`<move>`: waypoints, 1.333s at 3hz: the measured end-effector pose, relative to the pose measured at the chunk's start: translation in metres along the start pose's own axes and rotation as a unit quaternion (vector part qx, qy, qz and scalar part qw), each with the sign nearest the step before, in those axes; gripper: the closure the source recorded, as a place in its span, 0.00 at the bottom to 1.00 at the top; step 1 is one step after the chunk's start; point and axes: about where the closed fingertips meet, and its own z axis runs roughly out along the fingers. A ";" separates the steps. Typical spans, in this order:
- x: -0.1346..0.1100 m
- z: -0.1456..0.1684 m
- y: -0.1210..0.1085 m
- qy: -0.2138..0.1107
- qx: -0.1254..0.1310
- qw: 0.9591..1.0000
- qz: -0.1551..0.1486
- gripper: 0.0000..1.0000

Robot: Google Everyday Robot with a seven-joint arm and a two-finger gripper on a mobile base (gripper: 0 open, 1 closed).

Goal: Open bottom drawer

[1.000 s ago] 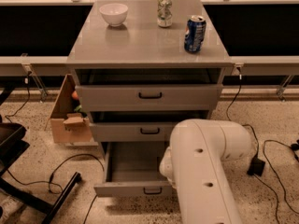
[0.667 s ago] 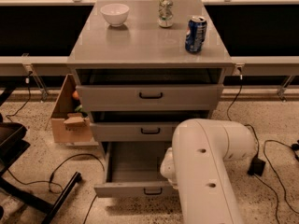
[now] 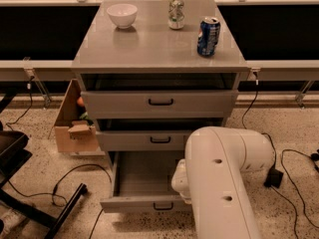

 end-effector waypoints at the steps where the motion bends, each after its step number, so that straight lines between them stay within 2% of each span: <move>1: 0.002 -0.004 0.008 -0.002 -0.002 1.000 0.013 1.00; 2: 0.002 -0.004 0.009 -0.004 -0.001 1.000 0.016 1.00; 3: 0.014 -0.006 0.023 -0.005 -0.009 0.999 0.036 1.00; 4: 0.014 -0.006 0.021 -0.005 -0.009 0.999 0.036 1.00</move>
Offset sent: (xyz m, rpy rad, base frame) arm -0.1622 -0.0766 0.0385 0.0427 0.0565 -0.4510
